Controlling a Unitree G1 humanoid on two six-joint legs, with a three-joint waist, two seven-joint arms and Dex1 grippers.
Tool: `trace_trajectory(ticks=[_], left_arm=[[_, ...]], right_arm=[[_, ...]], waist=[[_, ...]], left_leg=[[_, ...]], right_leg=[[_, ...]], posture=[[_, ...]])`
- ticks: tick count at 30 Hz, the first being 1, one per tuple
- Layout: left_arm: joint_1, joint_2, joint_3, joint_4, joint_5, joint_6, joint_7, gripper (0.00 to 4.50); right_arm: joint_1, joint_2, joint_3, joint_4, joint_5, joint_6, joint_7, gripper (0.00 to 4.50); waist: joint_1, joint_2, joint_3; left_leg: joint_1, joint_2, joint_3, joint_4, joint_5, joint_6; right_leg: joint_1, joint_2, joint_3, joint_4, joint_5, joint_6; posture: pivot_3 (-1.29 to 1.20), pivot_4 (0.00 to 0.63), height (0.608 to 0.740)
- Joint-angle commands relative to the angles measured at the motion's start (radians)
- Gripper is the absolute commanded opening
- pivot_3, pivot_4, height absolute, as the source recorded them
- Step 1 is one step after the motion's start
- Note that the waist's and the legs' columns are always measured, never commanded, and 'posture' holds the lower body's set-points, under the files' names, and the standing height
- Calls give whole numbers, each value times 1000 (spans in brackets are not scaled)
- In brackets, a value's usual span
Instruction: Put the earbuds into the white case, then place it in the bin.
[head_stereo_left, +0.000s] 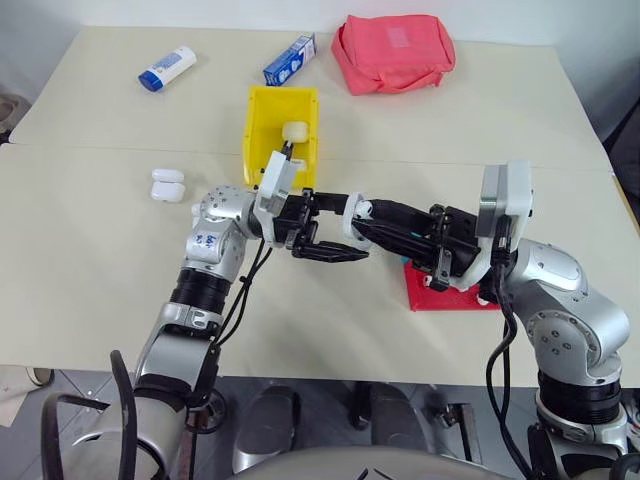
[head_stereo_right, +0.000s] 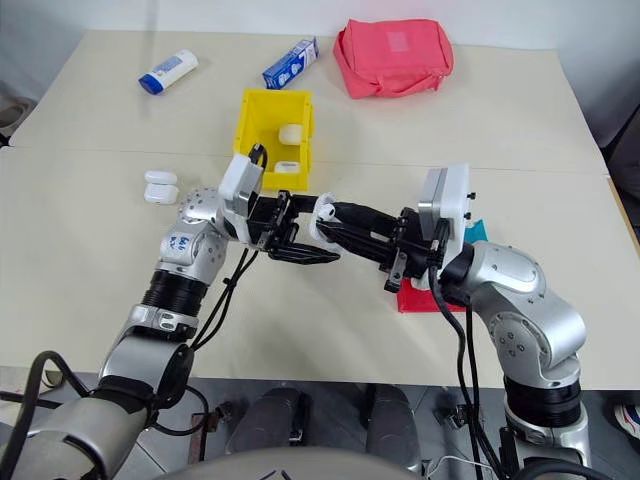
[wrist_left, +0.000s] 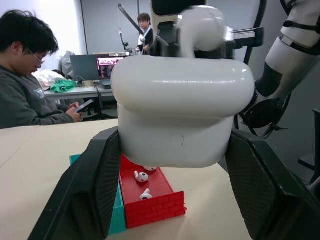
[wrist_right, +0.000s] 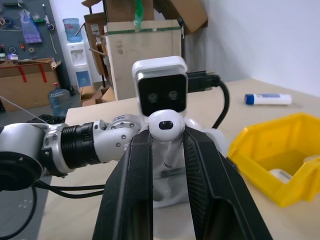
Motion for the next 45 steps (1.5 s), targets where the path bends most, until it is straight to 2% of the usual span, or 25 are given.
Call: trace_trajectory(ticks=[1, 10, 20, 31, 45], left_arm=[[6, 3, -9, -65, -29, -2, -88, 2763], [9, 2, -8, -74, -36, -14, -79, 2763], [-15, -10, 2, -25, -36, -54, -68, 2763], [1, 5, -19, -95, -67, -13, -106, 2763], [-24, 0, -6, -70, -49, -45, -86, 2763]], right_arm=[[-8, -9, -5, 27, -23, -50, 15, 490], [-9, -21, 21, 90, -60, -96, 54, 490], [27, -96, 112, 80, -114, -120, 142, 490], [-47, -122, 139, 212, -165, -170, 228, 490], [-54, -114, 134, 235, -150, -122, 197, 490]], waist=[[0, 0, 0], [-1, 0, 0], [-1, 0, 0], [-4, 0, 0], [-4, 0, 0]], left_leg=[[0, 0, 0, 0, 0, 0], [0, 0, 0, 0, 0, 0], [0, 0, 0, 0, 0, 0], [0, 0, 0, 0, 0, 0], [0, 0, 0, 0, 0, 0]], right_leg=[[0, 0, 0, 0, 0, 0], [0, 0, 0, 0, 0, 0], [0, 0, 0, 0, 0, 0], [0, 0, 0, 0, 0, 0], [0, 0, 0, 0, 0, 0]], posture=[[0, 150, 740], [0, 150, 740], [0, 150, 740], [0, 150, 740], [0, 150, 740]])
